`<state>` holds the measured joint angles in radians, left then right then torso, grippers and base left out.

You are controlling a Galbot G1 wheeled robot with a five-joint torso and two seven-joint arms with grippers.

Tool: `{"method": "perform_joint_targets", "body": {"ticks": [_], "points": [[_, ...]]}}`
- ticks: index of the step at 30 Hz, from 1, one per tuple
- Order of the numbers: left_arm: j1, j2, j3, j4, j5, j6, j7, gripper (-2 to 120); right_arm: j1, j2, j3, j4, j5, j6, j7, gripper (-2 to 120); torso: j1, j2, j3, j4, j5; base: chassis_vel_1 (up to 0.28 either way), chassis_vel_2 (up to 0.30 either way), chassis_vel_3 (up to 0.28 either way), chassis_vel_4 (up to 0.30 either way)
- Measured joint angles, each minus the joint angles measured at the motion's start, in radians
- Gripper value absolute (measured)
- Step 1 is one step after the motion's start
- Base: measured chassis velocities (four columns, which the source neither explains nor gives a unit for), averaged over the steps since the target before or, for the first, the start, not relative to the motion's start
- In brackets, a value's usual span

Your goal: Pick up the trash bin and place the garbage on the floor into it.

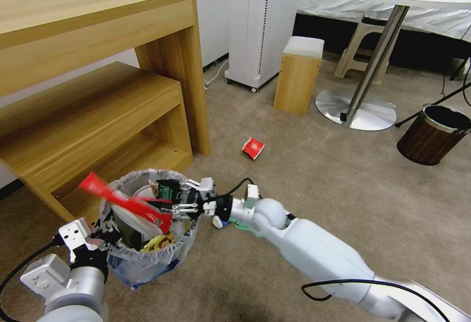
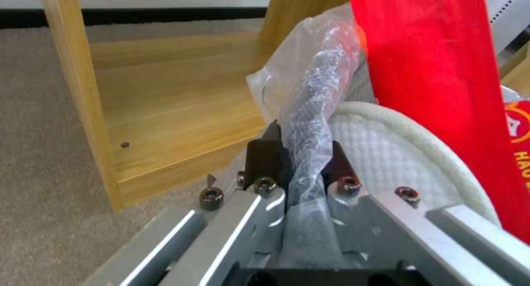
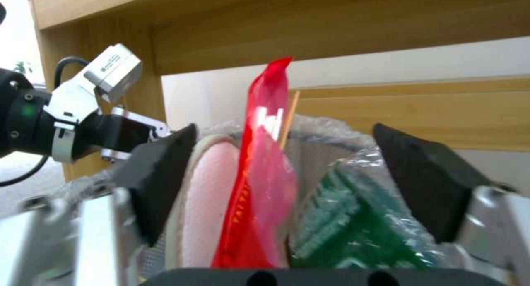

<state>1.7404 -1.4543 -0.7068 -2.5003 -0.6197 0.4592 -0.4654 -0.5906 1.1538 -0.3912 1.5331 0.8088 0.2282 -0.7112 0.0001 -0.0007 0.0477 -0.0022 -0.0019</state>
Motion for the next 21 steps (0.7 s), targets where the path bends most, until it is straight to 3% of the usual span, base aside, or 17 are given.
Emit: {"method": "perform_joint_targets", "body": {"ticks": [1,4,10,13,14,17,21], "points": [[0.0,0.001,0.0,0.0,0.0,0.0,0.0,3,-0.007,-0.015,0.014,0.016,0.0,0.0,0.0,94,0.0,0.0,0.0,0.0,0.0002,0.0,0.0,0.0,0.0],[-0.001,0.003,-0.005,0.0,-0.002,0.001,0.0,3,-0.02,-0.038,0.042,0.045,0.004,-0.001,0.011,99,0.0,0.0,0.0,0.0001,0.0,0.0,0.0,0.0,0.0],[-0.019,0.014,-0.035,0.0,-0.031,0.002,-0.003,3,-0.07,-0.081,0.115,0.129,0.015,-0.023,0.113,100,0.0,0.0,0.0,0.0002,0.0,0.0,0.0,0.0,0.0],[-0.023,0.012,-0.032,0.0,-0.038,0.003,-0.005,3,-0.207,-0.148,0.276,0.254,-0.108,-0.159,0.368,100,0.0,0.0,0.0,0.0001,0.0002,0.0,0.0,0.0,0.0],[-0.023,0.012,-0.032,0.0,-0.038,0.003,-0.005,3,-0.207,-0.148,0.276,0.254,-0.108,-0.159,0.368,100,0.0,0.0,0.0,0.0001,0.0002,0.0,0.0,0.0,0.0],[-0.025,0.007,-0.024,0.0,-0.037,0.003,-0.005,3,-0.324,-0.201,0.351,0.322,-0.116,-0.27,0.546,100,0.0,0.0,0.0,-0.0002,0.0002,0.0,0.0,0.0,0.0],[-0.025,0.006,-0.023,0.0,-0.043,0.003,-0.005,3,-0.426,-0.211,0.444,0.336,-0.147,-0.341,0.638,100,0.0,0.0,0.0,-0.0001,0.0,0.0,0.0,0.0,0.0]]}}
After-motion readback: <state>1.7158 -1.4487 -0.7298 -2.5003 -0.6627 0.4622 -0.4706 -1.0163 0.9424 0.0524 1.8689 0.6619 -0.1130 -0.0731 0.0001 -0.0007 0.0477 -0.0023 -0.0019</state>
